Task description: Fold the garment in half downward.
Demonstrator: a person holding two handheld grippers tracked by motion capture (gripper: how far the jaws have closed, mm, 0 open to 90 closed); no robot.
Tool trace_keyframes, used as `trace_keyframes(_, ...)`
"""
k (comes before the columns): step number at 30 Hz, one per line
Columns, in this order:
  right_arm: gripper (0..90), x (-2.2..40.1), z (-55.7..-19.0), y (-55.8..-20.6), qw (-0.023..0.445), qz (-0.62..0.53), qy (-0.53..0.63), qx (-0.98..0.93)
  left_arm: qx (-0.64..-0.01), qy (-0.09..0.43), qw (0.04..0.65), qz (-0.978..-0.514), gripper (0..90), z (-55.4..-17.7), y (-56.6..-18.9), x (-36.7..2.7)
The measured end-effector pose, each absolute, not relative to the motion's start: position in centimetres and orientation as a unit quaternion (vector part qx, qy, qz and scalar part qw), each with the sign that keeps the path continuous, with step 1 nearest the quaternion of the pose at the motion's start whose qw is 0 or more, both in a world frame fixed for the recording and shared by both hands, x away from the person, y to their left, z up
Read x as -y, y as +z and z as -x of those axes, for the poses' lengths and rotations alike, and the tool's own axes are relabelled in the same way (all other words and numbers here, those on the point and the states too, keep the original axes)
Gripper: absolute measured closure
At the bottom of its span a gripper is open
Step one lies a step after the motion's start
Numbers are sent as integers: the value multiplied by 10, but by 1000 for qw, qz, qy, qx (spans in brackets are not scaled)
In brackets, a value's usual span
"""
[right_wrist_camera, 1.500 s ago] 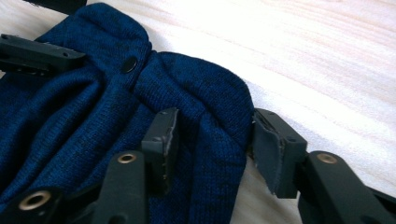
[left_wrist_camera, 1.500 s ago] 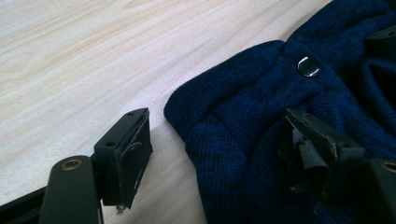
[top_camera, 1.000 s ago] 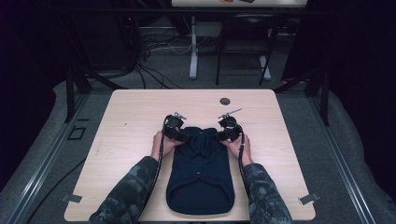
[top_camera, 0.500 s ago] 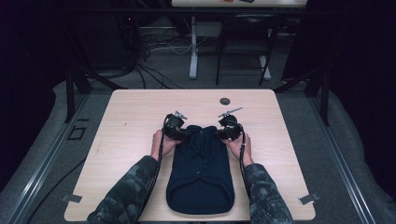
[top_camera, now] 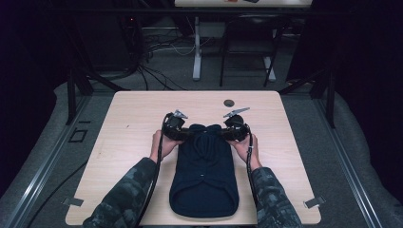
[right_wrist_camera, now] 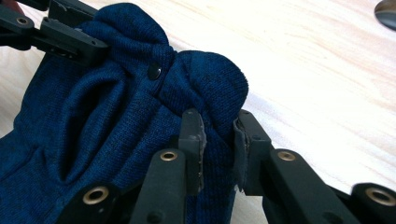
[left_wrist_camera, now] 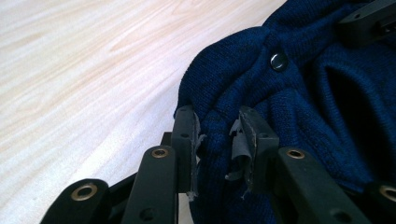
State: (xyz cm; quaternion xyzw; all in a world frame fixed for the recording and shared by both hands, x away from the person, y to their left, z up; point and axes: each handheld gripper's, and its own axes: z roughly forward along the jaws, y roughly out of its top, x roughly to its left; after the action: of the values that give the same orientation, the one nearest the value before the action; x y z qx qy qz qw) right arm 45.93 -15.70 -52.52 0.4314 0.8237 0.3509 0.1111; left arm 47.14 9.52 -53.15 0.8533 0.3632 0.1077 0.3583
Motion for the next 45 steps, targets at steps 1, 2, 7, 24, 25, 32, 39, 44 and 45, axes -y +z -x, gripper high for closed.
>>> trace_keyframes(1, 752, 157, -459, -524, 113, -430, 350, -824, -361, 109, 360, -853, 706, -471, -530, -95)
trace_keyframes(2, 752, 158, -458, -521, 118, -429, 354, -823, -361, 111, 363, -852, 709, -470, -528, -95)
trace_keyframes(7, 752, 159, -455, -516, 126, -424, 357, -823, -352, 115, 368, -853, 710, -467, -520, -95)
trace_keyframes(24, 751, 159, -452, -502, 144, -410, 357, -827, -343, 127, 377, -851, 711, -465, -511, -96)
trace_keyframes(25, 751, 158, -451, -501, 146, -409, 357, -827, -344, 129, 378, -850, 711, -464, -510, -95)
trace_keyframes(32, 751, 156, -447, -488, 167, -398, 361, -827, -338, 134, 389, -847, 713, -462, -498, -99)
trace_keyframes(39, 750, 159, -445, -480, 172, -394, 367, -825, -331, 143, 394, -846, 713, -460, -486, -97)
trace_keyframes(44, 750, 161, -441, -470, 183, -390, 373, -822, -320, 147, 396, -848, 711, -458, -475, -95)
trace_keyframes(45, 750, 162, -441, -468, 182, -390, 373, -822, -319, 145, 398, -848, 711, -458, -473, -95)
